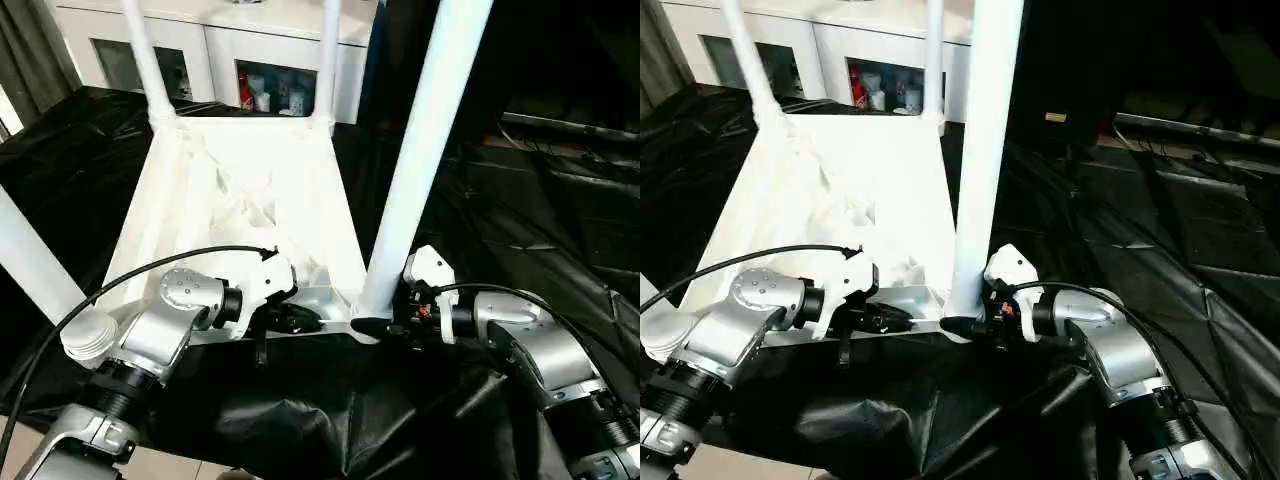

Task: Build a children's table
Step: Rotate leg to tighten

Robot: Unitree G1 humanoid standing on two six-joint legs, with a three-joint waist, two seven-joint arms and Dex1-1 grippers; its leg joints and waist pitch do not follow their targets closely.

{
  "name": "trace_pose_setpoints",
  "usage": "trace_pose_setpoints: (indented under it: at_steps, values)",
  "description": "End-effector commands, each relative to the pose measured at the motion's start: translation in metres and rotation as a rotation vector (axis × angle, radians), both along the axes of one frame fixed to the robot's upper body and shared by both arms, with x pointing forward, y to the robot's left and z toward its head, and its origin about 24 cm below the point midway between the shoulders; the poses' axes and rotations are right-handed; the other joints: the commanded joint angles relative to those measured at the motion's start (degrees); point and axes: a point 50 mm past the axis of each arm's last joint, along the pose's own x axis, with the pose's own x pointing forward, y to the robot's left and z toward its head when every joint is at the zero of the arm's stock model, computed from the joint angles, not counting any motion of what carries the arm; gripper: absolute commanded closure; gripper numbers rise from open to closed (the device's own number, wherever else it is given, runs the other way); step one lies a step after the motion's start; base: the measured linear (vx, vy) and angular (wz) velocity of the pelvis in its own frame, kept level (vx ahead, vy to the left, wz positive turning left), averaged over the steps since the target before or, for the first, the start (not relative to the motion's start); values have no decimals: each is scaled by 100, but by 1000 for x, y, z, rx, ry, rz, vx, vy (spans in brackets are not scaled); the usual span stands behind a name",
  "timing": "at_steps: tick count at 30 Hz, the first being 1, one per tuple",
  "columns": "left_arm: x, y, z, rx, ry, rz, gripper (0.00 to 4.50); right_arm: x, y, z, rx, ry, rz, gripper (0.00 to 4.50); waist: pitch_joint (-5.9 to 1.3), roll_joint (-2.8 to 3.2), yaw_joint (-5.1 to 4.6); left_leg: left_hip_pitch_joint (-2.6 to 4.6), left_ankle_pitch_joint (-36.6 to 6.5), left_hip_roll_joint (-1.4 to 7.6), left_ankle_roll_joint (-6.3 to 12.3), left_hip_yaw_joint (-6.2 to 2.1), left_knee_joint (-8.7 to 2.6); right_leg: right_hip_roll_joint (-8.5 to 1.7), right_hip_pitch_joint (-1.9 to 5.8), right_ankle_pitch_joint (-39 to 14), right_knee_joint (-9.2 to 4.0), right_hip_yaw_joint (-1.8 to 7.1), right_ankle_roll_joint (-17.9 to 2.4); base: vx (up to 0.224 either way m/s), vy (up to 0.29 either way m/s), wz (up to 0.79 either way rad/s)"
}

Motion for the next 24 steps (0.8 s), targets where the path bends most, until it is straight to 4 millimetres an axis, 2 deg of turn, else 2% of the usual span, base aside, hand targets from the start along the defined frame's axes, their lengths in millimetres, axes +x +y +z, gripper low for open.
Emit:
trace_pose_setpoints:
  at_steps: [1, 2, 3, 6, 7, 8, 9, 10, 12, 13, 14, 15, 16, 17, 19, 20, 21, 22, 23, 24]
  values:
    - [-4, -11, 2, -55, 7, -42, 450, 1, 5, 0, -4, 0, 30, 157, -346, -43, -4, -28, -366, 261, 340, -49, -356, -521, 340, -817, -355, 328, -1045, 0, 0, 0]
    - [-4, -10, 1, -54, 8, -42, 450, 1, 5, 0, -3, 0, 29, 163, -348, -44, 3, -27, -342, 260, 346, -48, -355, -519, 338, -774, -349, 328, -1049, 0, 0, 0]
    - [-4, -10, 1, -51, 9, -42, 450, 0, 6, 0, 0, 1, 28, 163, -349, -7, 3, -31, -318, 261, 344, -53, -353, -517, 338, -702, -340, 328, -1065, 0, 0, 0]
    - [-4, -9, 0, -45, 11, -40, 450, -1, 7, -2, 6, 3, 21, 176, -355, -13, -3, -28, -334, 258, 331, -51, -349, -509, 346, -601, -335, 324, -1100, 0, 0, 0]
    - [-3, -9, -1, -36, 12, -34, 450, -2, 8, -4, 16, 8, 0, 177, -354, 11, -6, -27, -363, 257, 313, -51, -349, -508, 343, -601, -343, 324, -1111, 0, 0, 0]
    - [-2, -9, -1, -33, 12, -30, 450, -2, 9, -5, 18, 9, -6, 178, -349, 0, -5, -29, -416, 256, 290, -54, -354, -511, 351, -673, -349, 322, -1097, 0, 0, 0]
    - [0, -10, -3, -13, 11, 2, 450, -2, 10, -10, 19, 14, -48, 179, -352, 39, -2, -27, -436, 258, 267, -61, -357, -517, 350, -699, -345, 323, -1098, 0, 0, 0]
    - [2, -11, -4, -5, 9, 18, 450, -1, 10, -12, 18, 16, -68, 179, -334, 53, -6, -28, -523, 256, 223, -64, -365, -515, 341, -827, -371, 323, -1067, 0, 0, 0]
    - [3, -11, -4, 0, 7, 31, 450, -1, 11, -13, 16, 16, -84, 180, -326, 25, -21, -22, -702, 247, 142, -67, -381, -520, 353, -1201, -413, 321, -982, 0, 0, 0]
    - [7, -14, -6, 7, -7, 69, 450, 4, 11, -19, 7, 18, -165, 180, -314, 61, -14, -8, -831, 248, 96, -78, -394, -530, 346, -1461, -442, 319, -926, 0, 0, 0]
    - [14, -21, -8, 16, -43, 144, 450, 13, 11, -29, -1, 30, -344, 180, -297, 23, -34, -3, -922, 247, 53, -72, -405, -526, 323, -1705, -479, 320, -849, 0, 0, 0]
    - [14, -21, -8, 16, -43, 144, 450, 13, 11, -29, -1, 30, -344, 180, -291, 41, -44, 10, -997, 237, 14, -74, -410, -523, 298, -1872, -497, 317, -825, 0, 0, 0]
    - [17, -24, -8, 18, -53, 166, 450, 15, 11, -32, -1, 36, -399, 180, -298, 31, -64, -1, -1104, 232, -83, -103, -429, -543, 331, -2197, -514, 301, -711, 0, 0, 0]
    - [19, -28, -9, 17, -57, 188, 450, 18, 14, -34, 7, 44, -459, 181, -311, 21, -84, -31, -1080, 241, -106, -126, -445, -551, 363, -2274, -516, 293, -603, 0, 0, 0]
    - [23, -38, -10, 16, -65, 242, 450, 24, 19, -38, 15, 61, -580, 181, -302, 75, -103, 17, -1199, 243, -92, -115, -435, -539, 299, -2218, -533, 311, -626, 0, 0, 0]
    - [23, -38, -10, 16, -65, 242, 450, 24, 19, -38, 15, 61, -580, 181, -294, 62, -126, 13, -1254, 232, -107, -112, -441, -538, 296, -2325, -553, 306, -612, 0, 0, 0]
    - [29, -60, -12, 10, -80, 329, 450, 31, 33, -41, 13, 75, -713, 181, -304, 107, -110, 23, -1285, 222, -120, -118, -437, -538, 300, -2366, -556, 303, -595, 0, 0, 0]
    - [30, -66, -13, 8, -84, 349, 450, 32, 37, -41, 10, 75, -736, 181, -296, 117, -159, 40, -1322, 235, -193, -113, -446, -518, 260, -2327, -565, 307, -621, 0, 0, 0]
    - [30, -66, -13, 8, -84, 349, 450, 32, 37, -41, 10, 75, -736, 181, -308, 77, -144, 46, -1339, 220, -200, -120, -435, -519, 291, -2366, -561, 293, -598, 0, 0, 0]
    - [30, -69, -13, 6, -85, 358, 450, 32, 38, -41, 9, 74, -744, 181, -322, 76, -122, 37, -1273, 215, -152, -114, -427, -530, 301, -2284, -559, 304, -587, 0, 0, 0]
